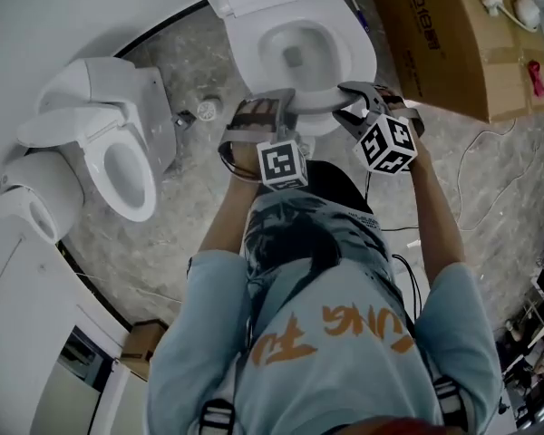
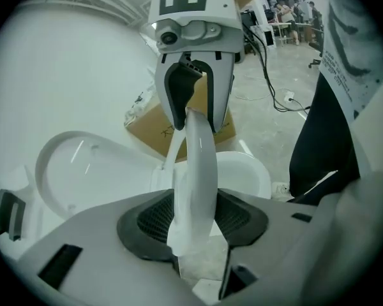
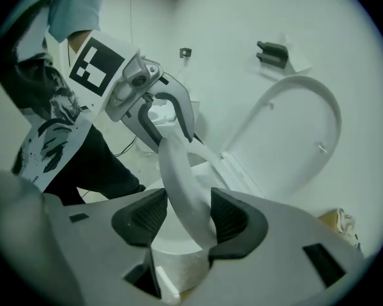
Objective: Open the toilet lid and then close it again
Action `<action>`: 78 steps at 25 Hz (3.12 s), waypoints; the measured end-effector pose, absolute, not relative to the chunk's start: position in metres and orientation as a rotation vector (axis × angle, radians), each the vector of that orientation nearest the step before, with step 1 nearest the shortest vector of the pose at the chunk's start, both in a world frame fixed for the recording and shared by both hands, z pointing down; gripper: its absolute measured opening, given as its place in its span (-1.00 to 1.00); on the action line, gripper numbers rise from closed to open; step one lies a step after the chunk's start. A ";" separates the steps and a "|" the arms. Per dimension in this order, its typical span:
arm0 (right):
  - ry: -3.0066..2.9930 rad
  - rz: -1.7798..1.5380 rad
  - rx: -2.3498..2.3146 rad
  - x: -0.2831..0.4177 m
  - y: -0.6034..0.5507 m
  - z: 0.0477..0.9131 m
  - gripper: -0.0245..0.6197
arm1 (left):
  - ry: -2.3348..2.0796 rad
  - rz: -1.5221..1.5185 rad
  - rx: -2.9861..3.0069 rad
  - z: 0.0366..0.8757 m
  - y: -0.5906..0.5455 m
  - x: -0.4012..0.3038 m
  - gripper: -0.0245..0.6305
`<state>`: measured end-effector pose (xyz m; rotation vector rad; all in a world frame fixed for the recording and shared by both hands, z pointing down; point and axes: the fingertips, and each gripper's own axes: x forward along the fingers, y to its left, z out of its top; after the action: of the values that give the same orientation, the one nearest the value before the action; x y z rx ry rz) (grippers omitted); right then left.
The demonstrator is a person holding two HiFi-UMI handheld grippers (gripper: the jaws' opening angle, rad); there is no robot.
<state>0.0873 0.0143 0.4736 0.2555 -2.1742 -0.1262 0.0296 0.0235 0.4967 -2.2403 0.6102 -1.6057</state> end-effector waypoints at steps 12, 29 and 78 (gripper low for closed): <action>-2.123 -0.376 0.593 0.063 -0.082 0.385 -0.34 | 0.866 -1.462 -2.263 0.405 -0.067 0.000 -0.31; -2.038 -0.319 1.012 0.027 -0.239 0.320 -0.33 | 1.111 -1.276 -2.350 0.340 -0.218 -0.048 -0.31; -1.966 -0.457 0.834 0.008 -0.314 0.314 -0.54 | 1.329 -1.274 -2.538 0.337 -0.287 -0.068 -0.60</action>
<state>0.0080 -0.3135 0.3143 0.8338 -1.9656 -0.4565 -0.0677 -0.2874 0.3367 -2.5380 1.3288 -1.2743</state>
